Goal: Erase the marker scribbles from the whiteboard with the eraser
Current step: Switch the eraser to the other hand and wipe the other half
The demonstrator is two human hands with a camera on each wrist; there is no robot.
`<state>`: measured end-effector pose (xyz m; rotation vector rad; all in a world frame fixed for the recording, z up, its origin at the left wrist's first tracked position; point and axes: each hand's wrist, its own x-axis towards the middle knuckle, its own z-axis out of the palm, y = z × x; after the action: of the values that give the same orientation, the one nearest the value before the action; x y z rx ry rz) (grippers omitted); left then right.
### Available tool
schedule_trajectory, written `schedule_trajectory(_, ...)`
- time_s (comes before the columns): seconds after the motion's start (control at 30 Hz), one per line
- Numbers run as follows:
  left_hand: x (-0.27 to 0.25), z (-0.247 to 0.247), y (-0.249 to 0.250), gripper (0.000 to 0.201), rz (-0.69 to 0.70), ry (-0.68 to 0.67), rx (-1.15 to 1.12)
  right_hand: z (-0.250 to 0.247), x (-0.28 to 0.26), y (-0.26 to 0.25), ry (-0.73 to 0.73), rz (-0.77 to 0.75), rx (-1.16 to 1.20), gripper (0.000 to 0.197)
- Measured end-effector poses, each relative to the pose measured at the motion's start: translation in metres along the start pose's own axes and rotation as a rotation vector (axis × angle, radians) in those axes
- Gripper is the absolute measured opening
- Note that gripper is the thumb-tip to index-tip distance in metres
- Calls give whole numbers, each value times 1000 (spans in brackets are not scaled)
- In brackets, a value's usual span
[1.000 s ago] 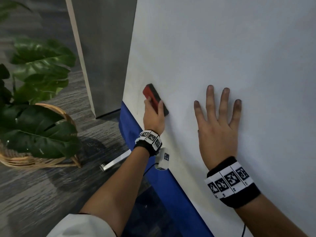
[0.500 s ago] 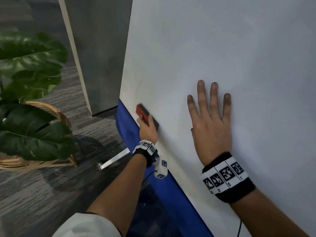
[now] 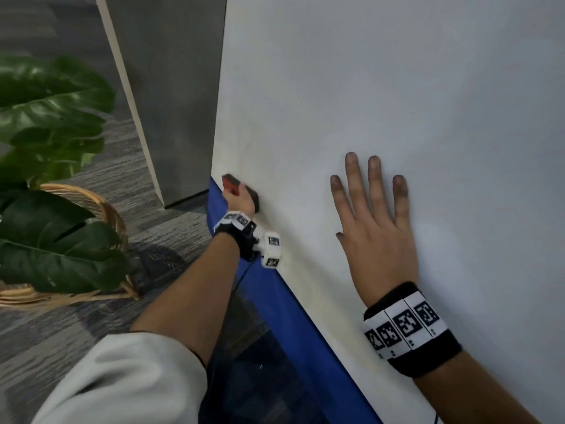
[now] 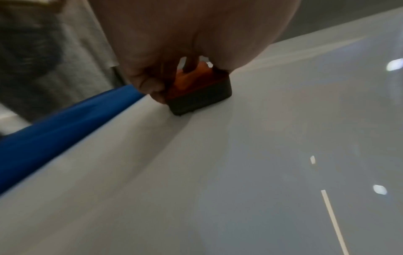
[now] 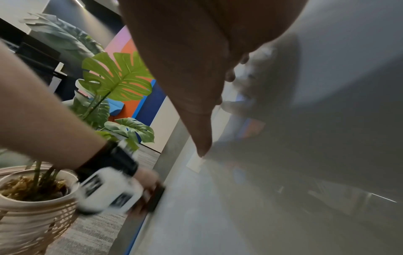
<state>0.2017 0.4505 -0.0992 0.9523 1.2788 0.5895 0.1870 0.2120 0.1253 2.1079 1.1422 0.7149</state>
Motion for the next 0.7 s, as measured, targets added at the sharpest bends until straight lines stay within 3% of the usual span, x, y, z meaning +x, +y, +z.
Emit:
schedule_trajectory(0.17,-14,-8,155,51,523,-18,-97,3,0,-3,17,7,22,88)
schedule_trajectory(0.23,-16,-2,172,51,650,-15,-115,5,1,-2,18,5,16,87)
schedule_trajectory(0.33,1,-2,116,53,483,-16,-142,5,0,-2,9,7,19,88)
schedule_trajectory(0.53,-4,1,-88,58,-204,-91,-18,10,-1,-4,33,-6,9,94)
schedule_trajectory(0.63,-19,1,-123,58,-403,-144,-1,10,-2,-4,28,-3,29,92)
schedule_trajectory(0.7,-21,-1,-115,59,-386,-159,-4,10,-3,-3,28,-15,55,91)
